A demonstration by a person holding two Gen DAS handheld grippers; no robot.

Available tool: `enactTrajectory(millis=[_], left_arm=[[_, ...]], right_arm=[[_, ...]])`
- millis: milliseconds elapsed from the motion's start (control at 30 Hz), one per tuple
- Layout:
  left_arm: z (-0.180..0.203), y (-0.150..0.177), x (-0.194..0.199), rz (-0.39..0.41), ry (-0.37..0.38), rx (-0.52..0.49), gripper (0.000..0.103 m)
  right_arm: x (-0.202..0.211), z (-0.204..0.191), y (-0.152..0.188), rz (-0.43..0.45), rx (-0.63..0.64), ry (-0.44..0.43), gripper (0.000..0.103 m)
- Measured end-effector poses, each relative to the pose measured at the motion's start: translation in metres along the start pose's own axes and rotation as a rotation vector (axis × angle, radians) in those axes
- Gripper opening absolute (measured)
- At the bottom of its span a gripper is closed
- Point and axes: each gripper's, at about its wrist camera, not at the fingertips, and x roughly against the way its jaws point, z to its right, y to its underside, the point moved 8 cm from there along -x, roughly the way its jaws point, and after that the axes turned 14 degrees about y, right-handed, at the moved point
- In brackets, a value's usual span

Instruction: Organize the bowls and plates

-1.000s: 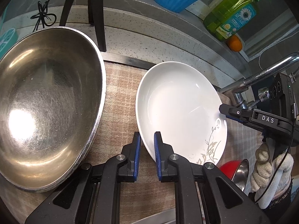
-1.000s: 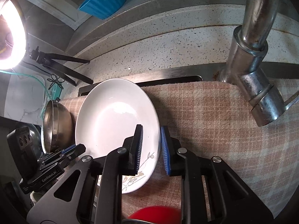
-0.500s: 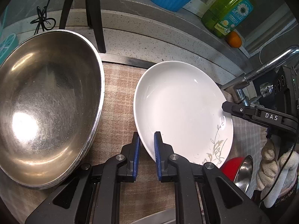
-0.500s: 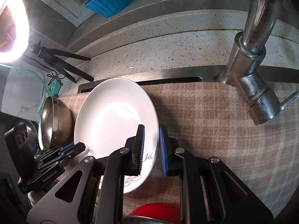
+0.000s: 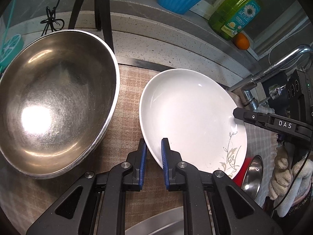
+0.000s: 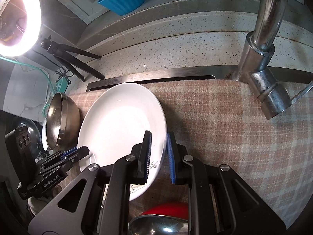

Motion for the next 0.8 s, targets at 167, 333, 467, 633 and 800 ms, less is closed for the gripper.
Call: enactTrajectory(millis=[167, 333, 467, 633, 800], left_arm=[[0.0, 0.003, 0.005, 0.005, 0.001, -0.001, 0.013], [0.002, 0.006, 0.012, 0.015, 0.005, -0.003, 0.013], [0.004, 0.009, 0.018, 0.023, 0.009, -0.005, 0.013], [0.007, 0.014, 0.029, 0.034, 0.017, -0.01, 0.013], [0.01, 0.021, 0.041, 0.043, 0.02, -0.021, 0.013]], right_arm=[[0.003, -0.002, 0.006, 0.001, 0.001, -0.007, 0.016], [0.011, -0.005, 0.009, 0.014, 0.007, -0.014, 0.016], [0.018, -0.009, 0.015, 0.023, 0.01, -0.017, 0.016], [0.029, -0.012, 0.023, 0.035, 0.013, -0.028, 0.016], [0.041, -0.017, 0.032, 0.053, 0.013, -0.036, 0.016]])
